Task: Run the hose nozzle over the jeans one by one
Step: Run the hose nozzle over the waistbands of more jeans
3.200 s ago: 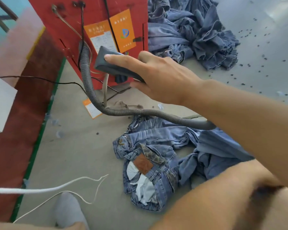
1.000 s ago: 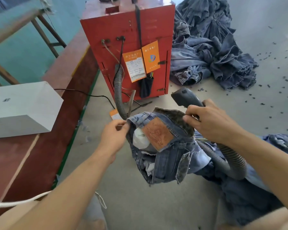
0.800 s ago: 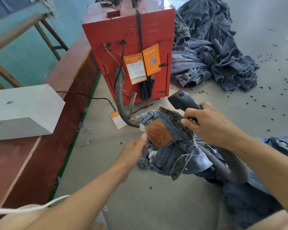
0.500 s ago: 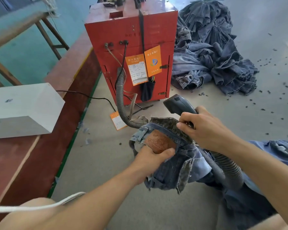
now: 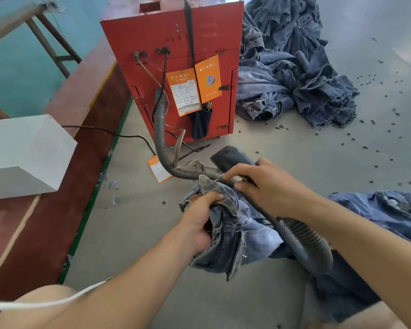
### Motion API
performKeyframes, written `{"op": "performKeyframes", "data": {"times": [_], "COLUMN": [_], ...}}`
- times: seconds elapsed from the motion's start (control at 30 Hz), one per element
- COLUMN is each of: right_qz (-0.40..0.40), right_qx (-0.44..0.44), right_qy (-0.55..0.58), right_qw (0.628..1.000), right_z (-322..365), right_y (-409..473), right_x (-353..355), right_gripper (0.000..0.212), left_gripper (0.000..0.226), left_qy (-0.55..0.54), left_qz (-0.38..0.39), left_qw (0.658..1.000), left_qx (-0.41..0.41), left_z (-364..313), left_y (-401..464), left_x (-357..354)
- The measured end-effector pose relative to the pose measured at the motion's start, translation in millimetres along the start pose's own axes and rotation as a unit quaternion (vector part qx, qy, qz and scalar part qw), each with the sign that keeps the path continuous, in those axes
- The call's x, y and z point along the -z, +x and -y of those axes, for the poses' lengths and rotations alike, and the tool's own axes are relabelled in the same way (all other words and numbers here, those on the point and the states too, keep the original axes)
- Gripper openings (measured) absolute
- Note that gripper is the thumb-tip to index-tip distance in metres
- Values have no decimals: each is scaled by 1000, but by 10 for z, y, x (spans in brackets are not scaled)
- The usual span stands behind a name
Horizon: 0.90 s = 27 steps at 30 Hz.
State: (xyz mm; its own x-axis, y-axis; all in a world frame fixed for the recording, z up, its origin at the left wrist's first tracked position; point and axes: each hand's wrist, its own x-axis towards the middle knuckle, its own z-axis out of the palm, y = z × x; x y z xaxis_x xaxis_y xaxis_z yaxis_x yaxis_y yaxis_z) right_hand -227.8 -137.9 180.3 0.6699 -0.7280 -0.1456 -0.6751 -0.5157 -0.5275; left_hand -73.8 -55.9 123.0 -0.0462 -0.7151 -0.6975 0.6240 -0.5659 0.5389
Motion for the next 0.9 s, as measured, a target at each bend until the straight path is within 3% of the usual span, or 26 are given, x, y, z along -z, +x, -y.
{"op": "performKeyframes", "data": {"times": [0.07,0.17,0.2,0.3,0.33,0.43,0.6,0.7,0.83,0.9], "right_qz": [-25,-63,-59,13,44,108,136,101,-47,-35], "right_qx": [-5,-70,-91,-103,-105,-113,-75,-35,-70,-91], "right_qy": [-4,27,37,70,86,74,26,29,85,114], "right_qw": [1000,995,993,992,990,985,987,994,993,989], "right_z": [-108,-300,-347,-452,-471,-546,-557,-485,-473,-522], "right_y": [-67,-261,-352,-606,-667,-776,-737,-644,-500,-518], "right_x": [185,482,559,650,640,543,339,201,148,253], "right_gripper": [50,78,73,19,13,10,20,19,18,12], "left_gripper": [22,40,46,57,59,58,60,65,81,67], "left_qy": [-5,-48,-67,-100,-102,-89,-62,-59,-41,-26], "left_qz": [-27,-25,-18,7,17,50,115,124,115,108], "left_qw": [1000,999,998,995,995,995,991,990,992,994], "left_qx": [7,8,6,11,13,16,19,19,10,-18], "left_z": [-25,-153,-192,-234,-227,-203,-198,-183,-199,-217], "left_y": [35,73,89,108,106,85,27,58,44,46], "left_x": [70,231,299,472,517,578,510,492,474,476]}}
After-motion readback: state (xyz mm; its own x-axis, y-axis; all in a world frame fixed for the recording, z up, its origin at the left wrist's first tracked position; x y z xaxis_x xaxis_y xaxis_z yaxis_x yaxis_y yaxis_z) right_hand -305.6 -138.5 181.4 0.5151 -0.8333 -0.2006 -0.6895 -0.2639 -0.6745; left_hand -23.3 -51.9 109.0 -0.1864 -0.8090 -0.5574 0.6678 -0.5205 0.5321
